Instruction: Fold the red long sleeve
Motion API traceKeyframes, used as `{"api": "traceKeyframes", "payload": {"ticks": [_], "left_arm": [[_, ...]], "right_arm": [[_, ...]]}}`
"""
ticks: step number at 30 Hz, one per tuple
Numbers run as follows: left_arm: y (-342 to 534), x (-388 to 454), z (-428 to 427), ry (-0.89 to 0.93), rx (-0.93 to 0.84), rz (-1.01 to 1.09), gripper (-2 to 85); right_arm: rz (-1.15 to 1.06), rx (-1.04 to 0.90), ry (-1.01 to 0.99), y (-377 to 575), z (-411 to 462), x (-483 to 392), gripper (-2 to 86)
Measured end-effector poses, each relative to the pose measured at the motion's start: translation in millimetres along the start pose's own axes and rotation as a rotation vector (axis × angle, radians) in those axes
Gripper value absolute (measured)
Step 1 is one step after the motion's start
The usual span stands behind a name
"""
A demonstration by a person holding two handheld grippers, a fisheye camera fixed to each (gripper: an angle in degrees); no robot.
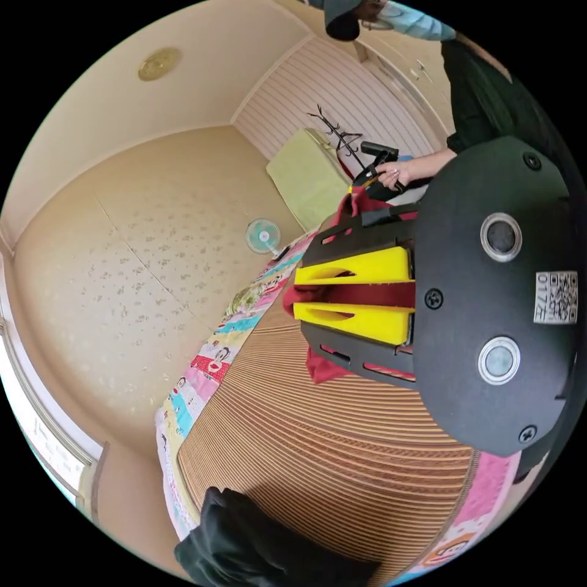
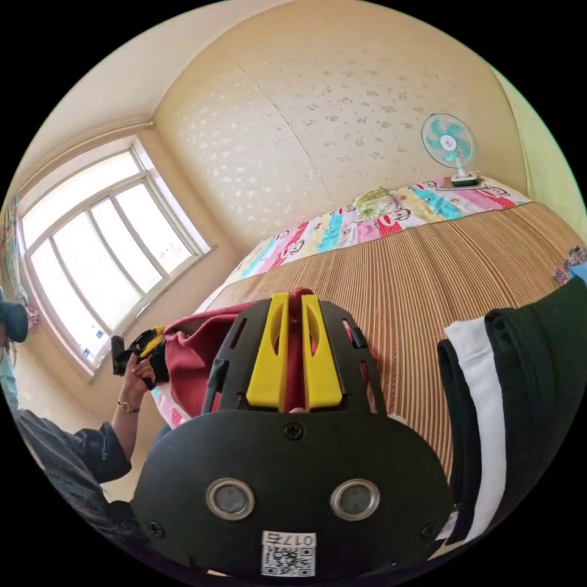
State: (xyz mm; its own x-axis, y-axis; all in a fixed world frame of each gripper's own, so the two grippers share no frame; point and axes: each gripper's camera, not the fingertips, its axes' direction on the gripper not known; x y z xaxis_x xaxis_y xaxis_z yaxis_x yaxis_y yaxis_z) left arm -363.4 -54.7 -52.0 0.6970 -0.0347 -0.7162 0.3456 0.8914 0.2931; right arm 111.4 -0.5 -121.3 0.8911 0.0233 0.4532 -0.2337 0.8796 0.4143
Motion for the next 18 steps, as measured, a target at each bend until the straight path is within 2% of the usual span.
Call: {"api": "traceKeyframes", "payload": {"ticks": [3, 6, 9, 11, 13, 14, 16, 18], "left_arm": [[-19, -15, 25, -0.001, -0.030, -0.016, 13.3], [9, -16, 15, -0.061, -0.018, 0.046, 13.9], [50, -27, 16, -0.152, -0.114, 0.058, 13.7], [72, -35, 31, -0.212, -0.218, 0.052, 12.3], [93, -40, 50, -0.198, -0.346, 0.097, 3.0], [97, -42, 45, -0.200, -0.316, 0.084, 2.5], [113, -52, 1, -0.182, -0.092, -0.041, 0.6], [130, -58, -31, -0.281, 0.047, -0.161, 0.2]], "right_arm": [[0.020, -0.103, 0.192, 2, 32, -21, 6.2], [-0.043, -0.136, 0.227, 48, 34, -42, 8.3], [-0.053, -0.205, 0.323, 102, 36, -46, 9.6], [-0.064, -0.241, 0.375, 125, 41, -44, 9.5], [-0.080, -0.278, 0.397, 135, 50, -38, 9.1], [-0.066, -0.276, 0.366, 134, 49, -34, 8.8], [-0.036, -0.275, 0.325, 125, 46, -30, 8.2], [-0.022, -0.284, 0.356, 115, 43, -28, 7.4]]}}
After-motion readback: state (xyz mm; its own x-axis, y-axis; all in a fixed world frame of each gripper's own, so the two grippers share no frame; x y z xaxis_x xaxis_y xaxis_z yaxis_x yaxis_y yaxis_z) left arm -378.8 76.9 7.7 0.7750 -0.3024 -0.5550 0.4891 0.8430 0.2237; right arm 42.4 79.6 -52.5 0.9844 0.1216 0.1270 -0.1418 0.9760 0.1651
